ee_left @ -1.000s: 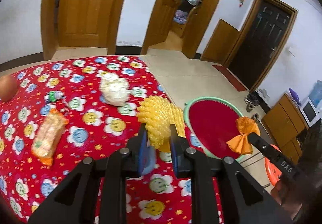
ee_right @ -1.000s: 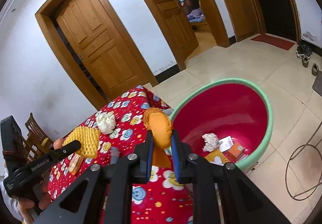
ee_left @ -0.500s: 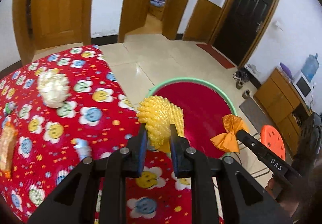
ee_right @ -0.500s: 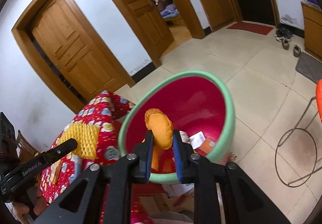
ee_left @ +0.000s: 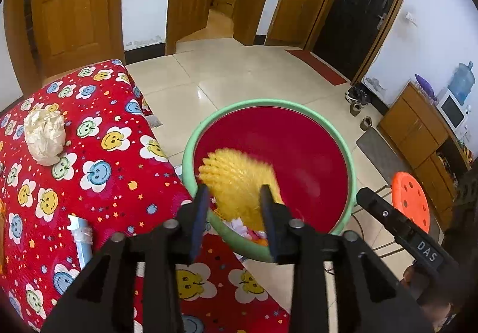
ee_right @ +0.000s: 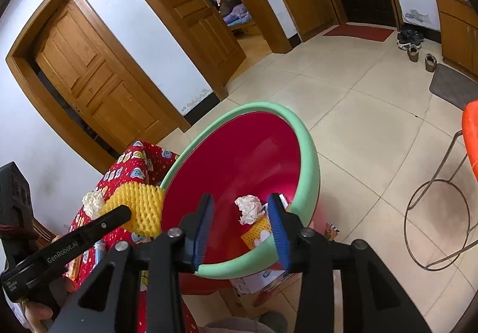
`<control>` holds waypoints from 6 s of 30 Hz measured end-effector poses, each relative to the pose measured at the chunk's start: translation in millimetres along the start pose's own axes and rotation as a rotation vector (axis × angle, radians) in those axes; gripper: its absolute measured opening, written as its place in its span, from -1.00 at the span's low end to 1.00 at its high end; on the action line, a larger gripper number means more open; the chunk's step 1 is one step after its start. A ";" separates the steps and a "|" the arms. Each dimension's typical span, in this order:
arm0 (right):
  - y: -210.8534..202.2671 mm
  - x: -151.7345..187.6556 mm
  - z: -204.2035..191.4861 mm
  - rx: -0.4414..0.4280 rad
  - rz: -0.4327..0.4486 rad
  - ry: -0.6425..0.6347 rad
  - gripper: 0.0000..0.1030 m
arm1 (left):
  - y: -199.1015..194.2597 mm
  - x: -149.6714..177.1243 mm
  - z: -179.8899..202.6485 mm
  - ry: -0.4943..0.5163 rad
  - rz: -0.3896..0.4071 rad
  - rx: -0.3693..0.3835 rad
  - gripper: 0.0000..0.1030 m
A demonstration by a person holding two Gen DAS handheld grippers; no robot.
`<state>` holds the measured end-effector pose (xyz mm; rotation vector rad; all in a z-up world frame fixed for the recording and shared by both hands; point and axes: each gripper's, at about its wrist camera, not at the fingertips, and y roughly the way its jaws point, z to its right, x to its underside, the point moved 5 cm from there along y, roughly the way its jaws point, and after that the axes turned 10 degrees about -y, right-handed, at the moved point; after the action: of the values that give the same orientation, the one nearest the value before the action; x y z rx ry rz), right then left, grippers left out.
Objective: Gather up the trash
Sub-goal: 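Open the right tool to drop the orange cloth into the bucket, then open the left tool to drop the yellow foam net into the bucket, then move both tools back over the table toward the snack bag, then grasp the clear snack bag with left tool while right tool grasps the blue tube, then carry the snack bag and blue tube over the bucket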
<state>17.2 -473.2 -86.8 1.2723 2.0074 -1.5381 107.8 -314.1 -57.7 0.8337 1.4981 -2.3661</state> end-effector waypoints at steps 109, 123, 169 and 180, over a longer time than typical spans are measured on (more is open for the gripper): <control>75.7 85.8 -252.9 -0.093 -0.240 -0.424 -0.16 | -103.9 23.1 -297.6 -0.349 0.170 -0.269 -0.26; 70.7 82.5 -245.4 -0.062 -0.224 -0.422 -0.62 | -110.3 24.5 -293.9 -0.345 0.182 -0.257 -0.25; 20.9 11.2 -74.7 0.044 -0.075 -0.141 -0.62 | -82.0 -0.6 -96.0 -0.094 0.106 -0.058 -0.26; 29.8 5.0 -38.9 0.057 -0.082 -0.085 -0.55 | -51.0 -6.8 -54.0 -0.027 0.059 -0.026 -0.26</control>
<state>48.0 -435.4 -93.9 1.1374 1.9986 -1.6689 108.2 -243.9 -32.5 0.8252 1.4700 -2.3021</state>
